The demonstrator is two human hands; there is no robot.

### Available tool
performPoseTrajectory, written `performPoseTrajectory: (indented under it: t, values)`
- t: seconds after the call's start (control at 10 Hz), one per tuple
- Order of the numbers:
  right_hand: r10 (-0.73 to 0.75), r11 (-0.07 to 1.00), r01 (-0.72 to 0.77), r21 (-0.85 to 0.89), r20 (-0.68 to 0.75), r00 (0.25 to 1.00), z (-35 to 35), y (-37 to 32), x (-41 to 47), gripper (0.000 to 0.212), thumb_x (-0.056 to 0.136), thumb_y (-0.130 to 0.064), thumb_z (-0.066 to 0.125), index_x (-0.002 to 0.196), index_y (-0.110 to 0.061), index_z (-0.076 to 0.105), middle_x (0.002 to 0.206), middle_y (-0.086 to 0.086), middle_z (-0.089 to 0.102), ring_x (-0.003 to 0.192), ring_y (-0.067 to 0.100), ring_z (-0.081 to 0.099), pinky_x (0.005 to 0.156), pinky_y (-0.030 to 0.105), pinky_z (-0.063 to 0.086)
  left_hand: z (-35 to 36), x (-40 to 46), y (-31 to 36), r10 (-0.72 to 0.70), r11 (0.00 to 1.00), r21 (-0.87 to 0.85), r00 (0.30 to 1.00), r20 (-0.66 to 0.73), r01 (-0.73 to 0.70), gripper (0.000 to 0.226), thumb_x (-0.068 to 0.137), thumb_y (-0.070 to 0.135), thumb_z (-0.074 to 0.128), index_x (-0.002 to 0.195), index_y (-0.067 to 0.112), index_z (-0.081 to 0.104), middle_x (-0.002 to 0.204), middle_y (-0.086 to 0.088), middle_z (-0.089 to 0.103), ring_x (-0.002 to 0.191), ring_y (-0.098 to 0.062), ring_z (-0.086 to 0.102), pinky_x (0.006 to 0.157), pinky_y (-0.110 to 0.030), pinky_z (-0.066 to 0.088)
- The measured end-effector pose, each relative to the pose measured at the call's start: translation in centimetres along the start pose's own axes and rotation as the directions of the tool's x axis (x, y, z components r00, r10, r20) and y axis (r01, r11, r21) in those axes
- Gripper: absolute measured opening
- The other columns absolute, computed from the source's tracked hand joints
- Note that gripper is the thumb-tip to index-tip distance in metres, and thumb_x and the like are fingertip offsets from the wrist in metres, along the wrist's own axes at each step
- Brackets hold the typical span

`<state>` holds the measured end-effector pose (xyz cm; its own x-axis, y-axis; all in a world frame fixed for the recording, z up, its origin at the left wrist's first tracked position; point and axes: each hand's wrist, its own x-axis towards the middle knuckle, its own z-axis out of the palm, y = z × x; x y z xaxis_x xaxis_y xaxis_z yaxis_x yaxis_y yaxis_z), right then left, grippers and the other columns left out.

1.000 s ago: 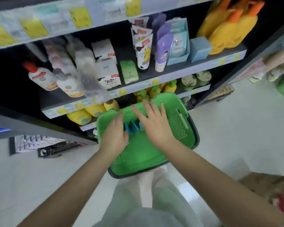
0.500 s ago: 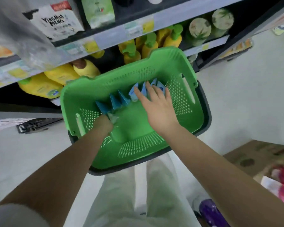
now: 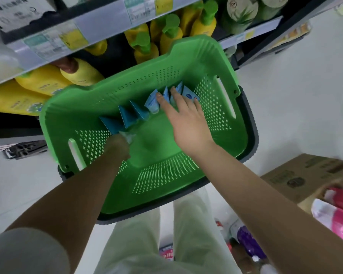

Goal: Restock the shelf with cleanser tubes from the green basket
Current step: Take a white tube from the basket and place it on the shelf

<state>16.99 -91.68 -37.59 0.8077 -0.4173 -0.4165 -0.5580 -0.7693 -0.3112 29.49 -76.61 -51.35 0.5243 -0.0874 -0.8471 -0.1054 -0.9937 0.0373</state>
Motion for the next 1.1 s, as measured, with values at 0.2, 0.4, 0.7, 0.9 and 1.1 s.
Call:
performPoseTrajectory:
  t: [0.2, 0.4, 0.7, 0.9, 1.1]
  values:
    - [0.015, 1.000, -0.015, 0.006, 0.019, 1.000, -0.4, 0.0, 0.3, 0.085, 0.080, 0.011, 0.040, 0.150, -0.024, 0.007, 0.157, 0.015, 0.004, 0.142, 0.032, 0.013, 0.117, 0.049, 0.005, 0.2, 0.3, -0.2, -0.022, 0.983, 0.183, 1.000, -0.002, 0.022, 0.036, 0.081, 0.026, 0.071, 0.096, -0.006, 0.065, 0.094, -0.018, 0.068, 0.084, -0.029, 0.065, 0.069, -0.031, 0.053]
    - [0.014, 1.000, -0.014, -0.018, 0.030, 0.999, -1.0, -0.3, 0.2, 0.083, 0.082, 0.010, 0.039, 0.150, -0.024, 0.007, 0.156, 0.015, 0.006, 0.140, 0.032, 0.016, 0.116, 0.051, 0.006, -1.2, -2.8, 0.9, 0.122, 0.973, -0.202, 0.992, 0.036, -0.112, 0.021, 0.092, 0.006, 0.049, 0.100, -0.011, 0.058, 0.064, -0.013, 0.059, 0.047, -0.018, 0.052, 0.039, -0.022, 0.044]
    - [-0.021, 0.998, 0.027, -0.052, 0.111, 0.994, -4.2, -1.1, -0.6, 0.083, 0.083, 0.012, 0.042, 0.150, -0.022, 0.007, 0.155, 0.015, 0.014, 0.139, 0.036, 0.022, 0.113, 0.052, 0.015, -10.2, -13.5, 3.3, 0.440, 0.874, -0.270, 0.894, 0.090, -0.403, 0.025, 0.090, 0.007, 0.051, 0.065, 0.010, 0.053, 0.056, -0.004, 0.049, 0.047, -0.014, 0.045, 0.045, -0.022, 0.039]
    - [-0.092, 0.966, 0.013, 0.257, 0.297, 0.950, -9.4, -2.8, -2.1, 0.094, 0.078, 0.018, 0.047, 0.150, -0.025, 0.005, 0.154, 0.010, 0.020, 0.122, 0.032, 0.046, 0.088, 0.046, 0.049, -16.8, -22.0, 4.2, 0.648, 0.697, -0.375, 0.761, -0.039, -0.612, 0.043, 0.085, 0.004, 0.057, 0.045, 0.019, 0.051, 0.035, 0.004, 0.042, 0.030, -0.005, 0.035, 0.034, -0.014, 0.030]
    - [-0.152, 0.880, 0.108, 0.462, 0.060, 0.987, -15.4, -6.2, -4.4, 0.070, 0.068, -0.006, 0.074, 0.132, -0.013, 0.045, 0.123, 0.007, 0.058, 0.110, 0.023, 0.055, 0.085, 0.030, 0.046, -22.4, -31.0, 4.5, 0.806, 0.513, -0.444, 0.590, -0.046, -0.735, 0.028, 0.066, 0.017, 0.054, 0.039, 0.021, 0.048, 0.033, 0.002, 0.038, 0.030, -0.003, 0.032, 0.032, -0.014, 0.028]
